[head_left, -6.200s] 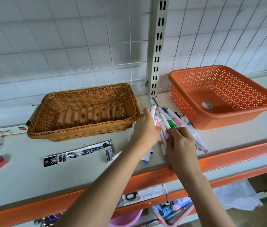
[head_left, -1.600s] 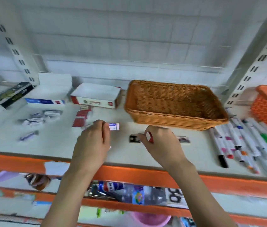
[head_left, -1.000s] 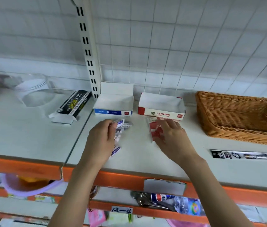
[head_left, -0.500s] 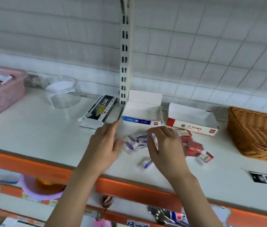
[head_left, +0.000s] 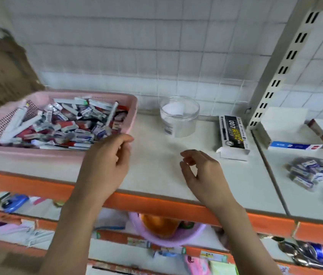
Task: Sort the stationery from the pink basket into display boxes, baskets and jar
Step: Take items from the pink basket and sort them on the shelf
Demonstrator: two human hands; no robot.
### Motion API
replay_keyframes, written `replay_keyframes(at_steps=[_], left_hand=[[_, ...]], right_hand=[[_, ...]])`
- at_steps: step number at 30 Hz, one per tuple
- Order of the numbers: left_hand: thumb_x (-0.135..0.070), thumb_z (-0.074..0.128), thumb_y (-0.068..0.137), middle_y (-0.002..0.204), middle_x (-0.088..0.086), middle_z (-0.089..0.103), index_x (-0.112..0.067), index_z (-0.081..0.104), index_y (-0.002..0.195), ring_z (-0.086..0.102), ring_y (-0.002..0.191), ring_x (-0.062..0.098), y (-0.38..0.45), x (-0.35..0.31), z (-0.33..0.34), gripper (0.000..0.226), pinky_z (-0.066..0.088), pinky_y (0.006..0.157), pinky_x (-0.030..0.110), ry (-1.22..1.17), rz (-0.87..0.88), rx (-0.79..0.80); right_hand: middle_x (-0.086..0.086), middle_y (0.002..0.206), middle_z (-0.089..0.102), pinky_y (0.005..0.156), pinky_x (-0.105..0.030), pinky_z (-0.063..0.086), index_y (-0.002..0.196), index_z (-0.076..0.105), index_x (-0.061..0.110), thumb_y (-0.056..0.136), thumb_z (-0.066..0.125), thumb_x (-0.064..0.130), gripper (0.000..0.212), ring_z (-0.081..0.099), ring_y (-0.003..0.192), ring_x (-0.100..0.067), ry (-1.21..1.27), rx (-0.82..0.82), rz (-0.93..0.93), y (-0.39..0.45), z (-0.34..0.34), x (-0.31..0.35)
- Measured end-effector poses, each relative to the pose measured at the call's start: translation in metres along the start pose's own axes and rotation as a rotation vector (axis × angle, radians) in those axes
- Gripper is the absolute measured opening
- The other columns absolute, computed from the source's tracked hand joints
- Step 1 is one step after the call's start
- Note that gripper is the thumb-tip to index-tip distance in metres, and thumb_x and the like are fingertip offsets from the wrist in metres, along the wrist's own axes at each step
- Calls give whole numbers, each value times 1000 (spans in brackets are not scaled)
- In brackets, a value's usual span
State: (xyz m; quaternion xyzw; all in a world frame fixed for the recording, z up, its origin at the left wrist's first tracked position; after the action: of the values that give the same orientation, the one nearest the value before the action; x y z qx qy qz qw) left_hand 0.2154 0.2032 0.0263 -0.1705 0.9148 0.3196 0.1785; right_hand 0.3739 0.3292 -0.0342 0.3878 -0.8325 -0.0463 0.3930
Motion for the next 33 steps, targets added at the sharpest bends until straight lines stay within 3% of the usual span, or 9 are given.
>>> replay_keyframes(at_steps=[6, 10, 14, 17, 19, 22, 25, 29, 33], left_hand=[[2, 60, 85, 82, 5, 71, -4, 69, 100, 44, 51, -7, 8, 56, -30, 18, 31, 48, 3, -4, -28, 0], [5, 60, 84, 83, 7, 71, -2, 69, 97, 52, 59, 9, 11, 85, -46, 17, 37, 59, 13, -4, -34, -34], [1, 60, 86, 84, 4, 69, -5, 69, 100, 50, 61, 4, 22, 123, -66, 18, 32, 57, 3, 19, -74, -20], [-5, 58, 88, 84, 3, 67, -9, 68, 102, 53, 63, 4, 37, 164, -74, 17, 37, 60, 12, -26, -126, 14], [-8, 58, 88, 96, 3, 68, -10, 67, 106, 58, 77, 11, 48, 190, -74, 20, 41, 71, 22, -29, -145, 78], [-8, 61, 86, 104, 2, 68, -11, 67, 108, 59, 91, 12, 60, 220, -76, 23, 41, 81, 23, -41, -109, 189], [-18, 63, 86, 115, -1, 63, -17, 63, 114, 57, 105, 13, 68, 239, -75, 27, 42, 88, 25, -22, -79, 328], [-38, 59, 88, 138, -4, 45, -25, 47, 133, 42, 126, 14, 70, 250, -64, 49, 35, 100, 27, 39, -68, 586], [-48, 55, 87, 149, -7, 32, -26, 34, 142, 32, 135, 12, 75, 248, -62, 63, 28, 107, 27, 1, -54, 698]], right_hand=[[-4, 92, 66, 75, -22, 42, 107, 65, 9, 87, 59, 12, 22, 61, 86, -20, -37, -5, -98, 29, 34, 56], [-4, 93, 66, 74, -23, 42, 107, 65, 9, 87, 56, 15, 22, 61, 86, -22, -47, -12, -144, 49, 51, 88], [-3, 90, 65, 72, -30, 46, 103, 66, 11, 84, 52, 20, 25, 60, 83, -22, -29, 9, -194, 72, 68, 128], [-2, 98, 64, 75, -30, 46, 111, 63, 13, 85, 62, 19, 27, 61, 88, -22, -92, 143, -235, 93, 92, 152], [-3, 115, 60, 86, -26, 42, 123, 57, 15, 85, 68, 25, 41, 56, 105, -20, -161, 352, -245, 105, 117, 161], [-2, 141, 38, 105, -27, 31, 141, 37, 23, 84, 67, 34, 65, 33, 130, -18, -275, 619, -132, 115, 152, 158], [3, 145, 28, 109, -35, 25, 143, 30, 29, 80, 65, 38, 73, 23, 134, -20, -439, 626, -67, 125, 171, 156], [2, 135, 39, 101, -33, 31, 137, 37, 24, 77, 65, 41, 67, 31, 128, -22, -472, 542, 31, 136, 182, 152], [2, 116, 48, 89, -31, 40, 130, 47, 21, 77, 69, 42, 61, 46, 112, -23, -403, 481, 103, 144, 179, 154]])
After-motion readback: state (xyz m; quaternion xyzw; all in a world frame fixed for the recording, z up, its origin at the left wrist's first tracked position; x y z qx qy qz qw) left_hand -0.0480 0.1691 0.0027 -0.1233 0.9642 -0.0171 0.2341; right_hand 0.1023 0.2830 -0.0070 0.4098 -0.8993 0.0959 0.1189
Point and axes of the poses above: each hand's wrist, its own y-axis towards the middle knuckle, its own z-axis out of the palm, x = y × z, the point moved 7 cm from there along y, towards the middle knuckle
